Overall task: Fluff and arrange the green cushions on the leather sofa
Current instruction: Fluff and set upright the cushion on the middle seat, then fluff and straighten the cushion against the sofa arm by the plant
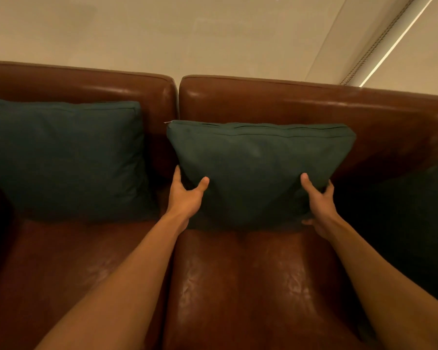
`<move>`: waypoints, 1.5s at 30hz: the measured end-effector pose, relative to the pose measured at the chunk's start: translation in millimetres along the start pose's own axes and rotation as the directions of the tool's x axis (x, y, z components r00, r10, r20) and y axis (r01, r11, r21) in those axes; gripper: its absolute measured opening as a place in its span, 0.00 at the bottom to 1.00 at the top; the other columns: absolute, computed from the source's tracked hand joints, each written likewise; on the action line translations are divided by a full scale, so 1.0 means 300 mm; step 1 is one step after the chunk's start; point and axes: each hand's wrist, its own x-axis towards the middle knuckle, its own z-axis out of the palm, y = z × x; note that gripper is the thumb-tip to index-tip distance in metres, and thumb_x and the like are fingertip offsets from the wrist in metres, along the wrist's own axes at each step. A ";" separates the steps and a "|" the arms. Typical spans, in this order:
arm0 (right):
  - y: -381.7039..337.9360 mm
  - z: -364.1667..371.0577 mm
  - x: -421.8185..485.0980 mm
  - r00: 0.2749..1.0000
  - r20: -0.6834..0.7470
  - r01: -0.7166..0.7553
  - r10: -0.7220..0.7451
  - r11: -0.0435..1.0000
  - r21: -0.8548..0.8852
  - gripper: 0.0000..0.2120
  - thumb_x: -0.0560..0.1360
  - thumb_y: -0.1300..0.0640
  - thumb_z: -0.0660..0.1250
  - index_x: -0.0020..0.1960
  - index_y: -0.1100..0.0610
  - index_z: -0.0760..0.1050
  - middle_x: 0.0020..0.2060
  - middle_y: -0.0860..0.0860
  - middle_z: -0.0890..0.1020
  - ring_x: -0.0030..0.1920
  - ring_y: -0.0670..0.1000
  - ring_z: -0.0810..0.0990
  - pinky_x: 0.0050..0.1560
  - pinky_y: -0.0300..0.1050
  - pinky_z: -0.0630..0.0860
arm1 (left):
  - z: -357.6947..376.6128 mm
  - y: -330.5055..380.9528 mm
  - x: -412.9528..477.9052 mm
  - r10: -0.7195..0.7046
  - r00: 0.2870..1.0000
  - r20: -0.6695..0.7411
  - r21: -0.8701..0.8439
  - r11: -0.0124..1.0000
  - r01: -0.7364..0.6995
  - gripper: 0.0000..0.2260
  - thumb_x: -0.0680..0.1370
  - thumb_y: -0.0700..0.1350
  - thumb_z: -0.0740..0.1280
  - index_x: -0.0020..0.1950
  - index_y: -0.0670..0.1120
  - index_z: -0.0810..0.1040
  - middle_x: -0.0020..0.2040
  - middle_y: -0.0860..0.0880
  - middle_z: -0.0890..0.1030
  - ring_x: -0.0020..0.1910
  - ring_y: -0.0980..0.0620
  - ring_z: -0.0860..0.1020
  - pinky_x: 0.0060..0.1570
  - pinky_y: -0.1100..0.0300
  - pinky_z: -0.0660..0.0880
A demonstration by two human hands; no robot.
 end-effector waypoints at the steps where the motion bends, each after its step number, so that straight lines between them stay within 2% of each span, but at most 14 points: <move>1: 0.009 -0.004 -0.008 1.000 0.003 -0.007 0.007 1.000 -0.002 0.43 0.71 0.36 0.70 0.77 0.37 0.48 0.74 0.45 0.67 0.70 0.58 0.70 0.64 0.74 0.65 | -0.002 -0.010 -0.016 -0.016 1.000 -0.004 -0.002 1.000 0.016 0.38 0.75 0.52 0.73 0.80 0.56 0.56 0.76 0.52 0.67 0.71 0.48 0.71 0.66 0.45 0.73; 3: 0.030 -0.011 -0.035 1.000 0.000 -0.028 0.028 1.000 0.002 0.43 0.73 0.39 0.70 0.78 0.38 0.48 0.74 0.45 0.68 0.68 0.57 0.73 0.62 0.65 0.70 | -0.004 -0.025 -0.053 -0.076 0.997 -0.012 0.000 0.997 0.076 0.37 0.76 0.51 0.72 0.80 0.53 0.56 0.77 0.50 0.65 0.71 0.47 0.70 0.67 0.43 0.72; 5: 0.051 -0.014 -0.076 0.999 -0.020 -0.027 0.028 0.999 0.038 0.37 0.77 0.47 0.69 0.79 0.45 0.51 0.71 0.50 0.71 0.65 0.55 0.76 0.49 0.46 0.74 | -0.003 -0.031 -0.095 -0.135 0.991 0.007 0.014 0.991 0.135 0.33 0.77 0.48 0.71 0.79 0.49 0.60 0.75 0.47 0.69 0.69 0.45 0.73 0.65 0.44 0.73; 8: 0.091 -0.029 -0.153 0.999 -0.044 -0.002 0.002 1.000 -0.012 0.26 0.79 0.54 0.67 0.75 0.54 0.63 0.59 0.55 0.76 0.46 0.46 0.77 0.37 0.38 0.68 | -0.007 -0.025 -0.180 -0.199 0.974 0.112 0.052 0.980 0.194 0.23 0.79 0.44 0.69 0.72 0.47 0.69 0.65 0.45 0.75 0.57 0.47 0.77 0.52 0.51 0.75; 12: 0.148 -0.068 -0.270 0.998 -0.068 -0.002 -0.002 0.998 -0.067 0.16 0.80 0.55 0.65 0.66 0.55 0.74 0.51 0.52 0.79 0.40 0.44 0.75 0.40 0.39 0.72 | -0.039 -0.014 -0.272 -0.224 0.938 0.266 0.170 0.968 0.183 0.13 0.80 0.42 0.68 0.64 0.48 0.75 0.47 0.52 0.77 0.43 0.52 0.76 0.46 0.53 0.75; 15: 0.173 -0.111 -0.368 0.992 -0.115 0.039 -0.047 0.997 -0.070 0.11 0.80 0.56 0.65 0.62 0.52 0.77 0.50 0.48 0.80 0.42 0.43 0.77 0.40 0.38 0.73 | -0.030 0.005 -0.328 -0.222 0.918 0.328 0.222 0.963 0.154 0.10 0.80 0.42 0.67 0.61 0.49 0.77 0.47 0.53 0.78 0.50 0.48 0.78 0.53 0.48 0.77; 18: 0.197 -0.191 -0.457 0.986 -0.160 0.046 -0.053 0.998 -0.050 0.08 0.81 0.56 0.64 0.58 0.49 0.77 0.48 0.44 0.80 0.43 0.43 0.79 0.37 0.38 0.73 | 0.028 0.027 -0.402 -0.215 0.890 0.402 0.260 0.959 0.115 0.08 0.80 0.42 0.67 0.58 0.49 0.77 0.49 0.52 0.80 0.46 0.50 0.78 0.45 0.53 0.76; 24: 0.209 -0.452 -0.575 0.956 -0.271 0.099 -0.116 0.992 -0.076 0.05 0.80 0.55 0.66 0.52 0.47 0.79 0.52 0.49 0.82 0.52 0.49 0.81 0.46 0.44 0.78 | 0.206 0.056 -0.627 -0.208 0.823 0.529 0.296 0.954 0.050 0.09 0.80 0.43 0.67 0.60 0.50 0.76 0.46 0.52 0.78 0.39 0.54 0.75 0.37 0.59 0.73; 28: 0.170 -0.635 -0.580 0.948 -0.271 0.156 -0.164 0.987 -0.049 0.05 0.79 0.57 0.66 0.50 0.49 0.80 0.51 0.53 0.84 0.48 0.52 0.83 0.48 0.50 0.79 | 0.358 0.016 -0.779 -0.202 0.787 0.583 0.288 0.957 0.032 0.13 0.79 0.45 0.68 0.64 0.49 0.76 0.55 0.49 0.80 0.40 0.54 0.76 0.38 0.60 0.74; 33: 0.099 -0.856 -0.501 0.904 -0.239 0.314 -0.356 0.929 -0.196 0.06 0.78 0.57 0.68 0.46 0.47 0.80 0.44 0.51 0.85 0.45 0.50 0.84 0.44 0.46 0.78 | 0.607 -0.016 -0.921 -0.183 0.803 0.567 0.239 0.970 0.052 0.20 0.78 0.49 0.70 0.70 0.52 0.73 0.64 0.48 0.77 0.53 0.53 0.78 0.48 0.58 0.74; 36: 0.066 -0.994 -0.446 0.823 -0.239 0.433 -0.516 0.841 -0.326 0.08 0.77 0.59 0.69 0.45 0.46 0.80 0.42 0.46 0.84 0.42 0.48 0.81 0.41 0.40 0.77 | 0.748 -0.040 -0.999 -0.199 0.816 0.543 0.212 0.973 0.097 0.24 0.78 0.50 0.70 0.73 0.52 0.69 0.69 0.47 0.73 0.62 0.50 0.76 0.54 0.56 0.73; 38: 0.058 -1.112 -0.386 0.776 -0.261 0.426 -0.575 0.781 -0.456 0.06 0.75 0.56 0.70 0.48 0.45 0.79 0.48 0.50 0.83 0.46 0.49 0.80 0.49 0.45 0.78 | 0.857 -0.069 -1.057 -0.209 0.821 0.531 0.193 0.973 0.123 0.26 0.78 0.51 0.70 0.75 0.52 0.67 0.71 0.47 0.71 0.63 0.50 0.74 0.56 0.54 0.73; 41: 0.068 -1.263 -0.280 0.872 -0.235 0.193 -0.429 0.743 -0.641 0.22 0.71 0.40 0.71 0.62 0.44 0.74 0.62 0.55 0.76 0.61 0.56 0.76 0.64 0.56 0.73 | 1.007 -0.121 -1.111 -0.232 0.831 0.505 0.167 0.971 0.170 0.31 0.76 0.55 0.71 0.76 0.56 0.64 0.76 0.48 0.67 0.70 0.49 0.71 0.65 0.49 0.71; 45: 0.109 -1.365 -0.194 0.989 -0.047 0.097 -0.141 0.853 -0.513 0.45 0.67 0.37 0.74 0.77 0.47 0.57 0.73 0.55 0.68 0.71 0.55 0.70 0.70 0.52 0.70 | 1.163 -0.189 -1.141 -0.298 0.795 0.528 0.128 0.954 0.273 0.39 0.74 0.61 0.71 0.80 0.61 0.54 0.79 0.52 0.62 0.75 0.48 0.66 0.69 0.46 0.65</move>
